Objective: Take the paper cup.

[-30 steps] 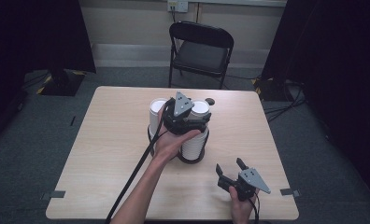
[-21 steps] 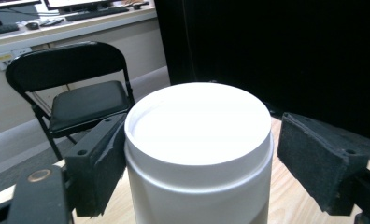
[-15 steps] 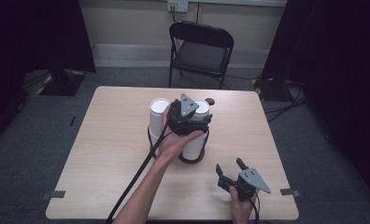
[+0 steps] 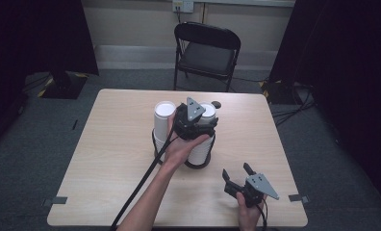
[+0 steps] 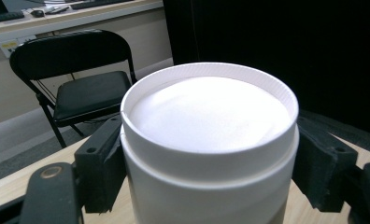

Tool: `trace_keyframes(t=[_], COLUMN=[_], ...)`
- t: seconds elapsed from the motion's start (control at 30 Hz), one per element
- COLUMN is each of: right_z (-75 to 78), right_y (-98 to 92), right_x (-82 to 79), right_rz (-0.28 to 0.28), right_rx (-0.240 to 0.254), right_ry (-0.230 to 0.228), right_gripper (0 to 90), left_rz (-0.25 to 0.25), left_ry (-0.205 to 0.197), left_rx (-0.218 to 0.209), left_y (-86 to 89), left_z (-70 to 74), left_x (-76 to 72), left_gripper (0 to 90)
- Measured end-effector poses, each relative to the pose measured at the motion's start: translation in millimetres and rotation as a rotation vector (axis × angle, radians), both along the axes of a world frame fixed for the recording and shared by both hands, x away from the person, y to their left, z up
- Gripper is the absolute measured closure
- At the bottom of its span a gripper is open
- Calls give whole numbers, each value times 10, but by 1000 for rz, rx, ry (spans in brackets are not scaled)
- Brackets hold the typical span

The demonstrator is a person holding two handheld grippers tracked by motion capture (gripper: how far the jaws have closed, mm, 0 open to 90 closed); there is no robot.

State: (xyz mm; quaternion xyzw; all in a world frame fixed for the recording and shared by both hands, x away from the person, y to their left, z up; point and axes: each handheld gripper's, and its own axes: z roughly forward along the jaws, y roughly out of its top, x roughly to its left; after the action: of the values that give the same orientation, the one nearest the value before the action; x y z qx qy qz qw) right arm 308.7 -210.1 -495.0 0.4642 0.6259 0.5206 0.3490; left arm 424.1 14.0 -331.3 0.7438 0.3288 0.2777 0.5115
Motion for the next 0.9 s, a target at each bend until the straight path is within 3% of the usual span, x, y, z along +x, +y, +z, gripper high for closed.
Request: trace_keyframes(t=[0.27, 0.9], right_z=[0, 0], right_y=[-2, -5], right_x=[-4, -1], right_rz=[-1, 3], right_rx=[3, 4], right_ry=[1, 0], right_gripper=[162, 164], left_rz=[-7, -12], left_ry=[-1, -34], left_rx=[-14, -95], left_y=[12, 71], left_z=[5, 105], left_x=[1, -26], left_gripper=[220, 221])
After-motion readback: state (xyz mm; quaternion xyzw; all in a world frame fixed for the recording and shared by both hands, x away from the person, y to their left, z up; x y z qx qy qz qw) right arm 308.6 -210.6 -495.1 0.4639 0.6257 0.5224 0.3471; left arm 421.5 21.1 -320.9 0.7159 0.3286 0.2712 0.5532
